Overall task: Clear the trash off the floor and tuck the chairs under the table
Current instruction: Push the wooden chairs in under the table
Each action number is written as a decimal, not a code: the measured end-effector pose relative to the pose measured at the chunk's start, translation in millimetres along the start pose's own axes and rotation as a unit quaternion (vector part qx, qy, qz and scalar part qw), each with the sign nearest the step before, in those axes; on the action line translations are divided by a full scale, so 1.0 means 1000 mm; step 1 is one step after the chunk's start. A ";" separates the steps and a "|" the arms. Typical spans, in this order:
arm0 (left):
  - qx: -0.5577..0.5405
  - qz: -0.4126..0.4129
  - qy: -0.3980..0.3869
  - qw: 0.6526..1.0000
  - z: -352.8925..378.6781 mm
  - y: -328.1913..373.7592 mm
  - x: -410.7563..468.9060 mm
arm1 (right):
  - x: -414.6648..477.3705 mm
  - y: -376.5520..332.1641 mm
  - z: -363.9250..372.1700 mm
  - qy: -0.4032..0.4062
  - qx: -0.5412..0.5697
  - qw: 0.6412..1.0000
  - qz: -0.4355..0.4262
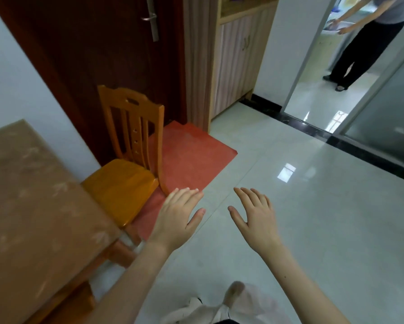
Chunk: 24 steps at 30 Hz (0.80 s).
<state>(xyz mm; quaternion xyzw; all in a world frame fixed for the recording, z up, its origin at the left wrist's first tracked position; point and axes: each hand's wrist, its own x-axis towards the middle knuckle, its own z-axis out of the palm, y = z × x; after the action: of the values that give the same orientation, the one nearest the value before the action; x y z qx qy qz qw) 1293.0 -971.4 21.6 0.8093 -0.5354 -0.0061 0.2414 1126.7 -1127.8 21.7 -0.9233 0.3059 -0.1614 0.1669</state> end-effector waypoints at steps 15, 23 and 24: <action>0.004 -0.113 0.004 0.994 0.068 -0.083 0.261 | 0.316 0.097 0.053 -0.086 0.021 0.990 -0.106; 0.048 -0.235 0.065 0.969 0.044 -0.141 0.362 | 0.496 0.087 0.084 -0.141 0.058 0.957 -0.246; 0.053 -0.249 0.066 0.965 0.043 -0.152 0.368 | 0.514 0.081 0.094 -0.150 0.062 0.951 -0.265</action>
<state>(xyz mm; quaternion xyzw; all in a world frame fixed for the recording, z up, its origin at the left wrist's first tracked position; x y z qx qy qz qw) 1569.8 -1260.7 14.5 0.9275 -0.2993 0.0158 0.2233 1513.9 -1487.9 5.7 -0.9726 0.0112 -0.0780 0.2189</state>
